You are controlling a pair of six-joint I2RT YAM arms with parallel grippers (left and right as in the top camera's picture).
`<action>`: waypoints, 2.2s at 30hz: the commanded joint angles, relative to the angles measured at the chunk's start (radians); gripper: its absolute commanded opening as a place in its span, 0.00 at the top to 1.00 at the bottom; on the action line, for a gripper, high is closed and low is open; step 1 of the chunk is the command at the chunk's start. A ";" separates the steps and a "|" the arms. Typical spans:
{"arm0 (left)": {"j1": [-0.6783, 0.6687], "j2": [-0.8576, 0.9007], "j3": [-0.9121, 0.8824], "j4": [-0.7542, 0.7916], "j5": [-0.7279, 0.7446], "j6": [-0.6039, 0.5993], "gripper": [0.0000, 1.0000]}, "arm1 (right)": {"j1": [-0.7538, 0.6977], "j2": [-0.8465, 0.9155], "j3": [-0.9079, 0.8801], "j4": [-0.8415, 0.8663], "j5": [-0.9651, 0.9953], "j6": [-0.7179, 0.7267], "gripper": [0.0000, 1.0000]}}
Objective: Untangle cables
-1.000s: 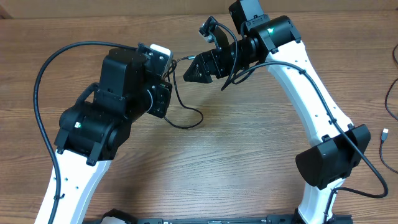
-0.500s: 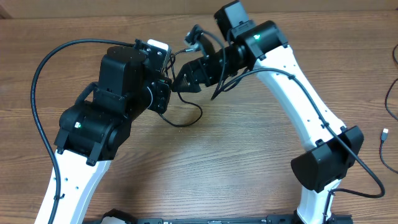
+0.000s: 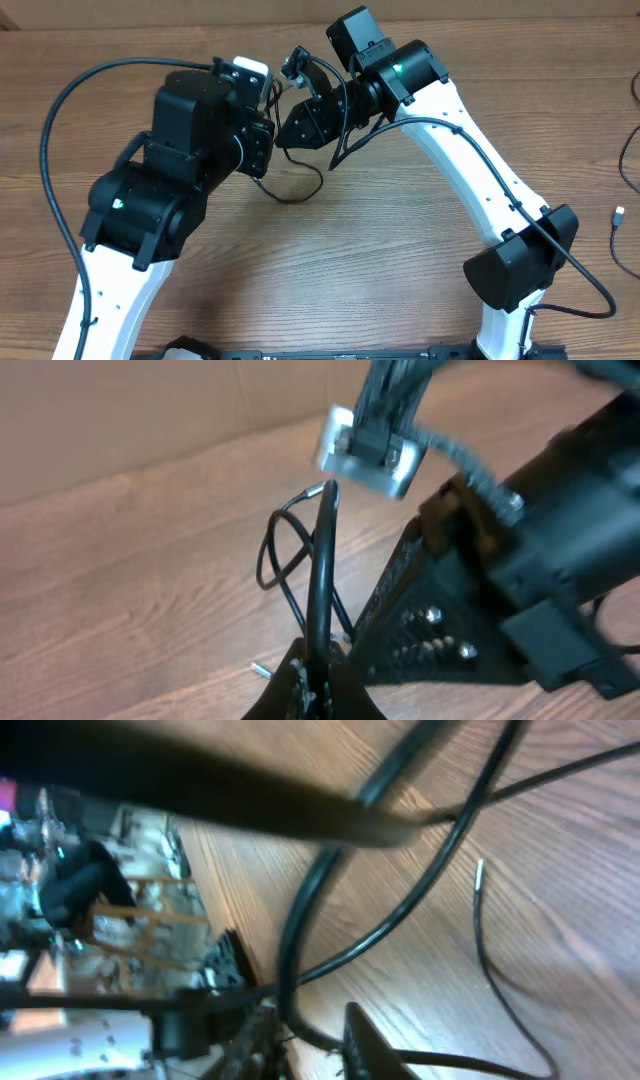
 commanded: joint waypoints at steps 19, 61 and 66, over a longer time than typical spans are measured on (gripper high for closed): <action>-0.006 -0.028 0.111 -0.010 -0.046 -0.023 0.96 | -0.010 0.001 0.007 0.030 0.281 0.013 0.96; -0.006 -0.016 0.359 -0.227 -0.108 0.013 0.96 | -0.252 0.001 0.007 0.026 -0.229 -0.159 0.96; -0.006 0.050 0.359 -0.231 -0.068 0.013 0.96 | -0.235 0.001 0.007 0.027 -0.432 -0.256 0.96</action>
